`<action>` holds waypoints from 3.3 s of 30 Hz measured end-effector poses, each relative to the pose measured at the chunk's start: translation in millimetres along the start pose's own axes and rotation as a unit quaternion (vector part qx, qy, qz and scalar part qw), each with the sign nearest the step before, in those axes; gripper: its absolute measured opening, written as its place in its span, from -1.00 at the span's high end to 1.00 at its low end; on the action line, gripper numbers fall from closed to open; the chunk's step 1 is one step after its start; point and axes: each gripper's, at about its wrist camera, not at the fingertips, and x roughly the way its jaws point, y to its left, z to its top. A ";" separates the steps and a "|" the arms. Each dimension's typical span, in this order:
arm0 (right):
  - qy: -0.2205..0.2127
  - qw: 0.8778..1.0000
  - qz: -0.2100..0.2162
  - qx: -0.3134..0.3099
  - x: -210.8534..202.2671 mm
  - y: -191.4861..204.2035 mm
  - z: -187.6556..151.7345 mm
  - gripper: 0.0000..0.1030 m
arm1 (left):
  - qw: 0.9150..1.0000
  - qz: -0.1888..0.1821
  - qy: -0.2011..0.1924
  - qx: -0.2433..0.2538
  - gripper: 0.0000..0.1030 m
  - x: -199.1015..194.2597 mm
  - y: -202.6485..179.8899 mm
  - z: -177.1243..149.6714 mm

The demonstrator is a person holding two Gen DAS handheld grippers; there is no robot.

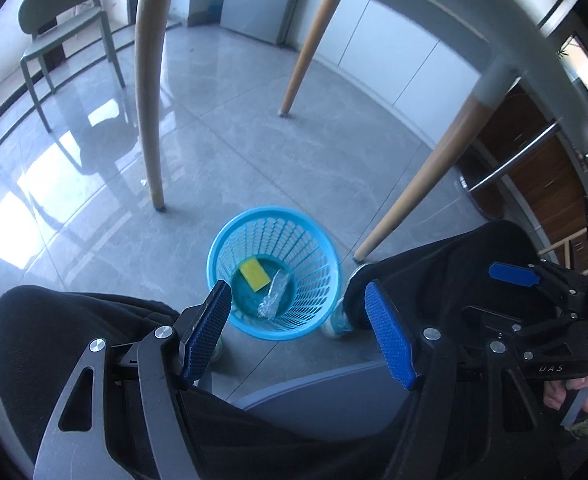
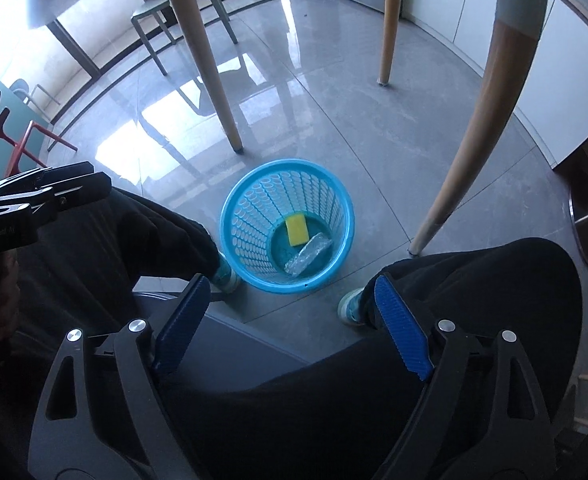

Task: Collect trash
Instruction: 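Raise both tools back toward the table, then grasp the white HP box with the left tool while the right tool grasps the blue bag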

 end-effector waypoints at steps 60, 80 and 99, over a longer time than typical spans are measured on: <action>-0.222 0.967 -0.042 -0.114 -136.4 -44.1 268.1 -0.34 | 0.974 -0.198 -0.084 0.075 -0.22 -36.4 -70.3 168.6; -0.244 0.961 -0.057 -0.119 -145.2 -30.9 251.7 0.90 | 0.968 -0.180 -0.143 0.101 0.44 -101.7 -87.5 105.9; -0.339 0.936 -0.085 -0.039 -224.1 -37.9 168.6 0.94 | 0.973 -0.083 -0.200 0.083 0.44 -189.8 -46.3 39.9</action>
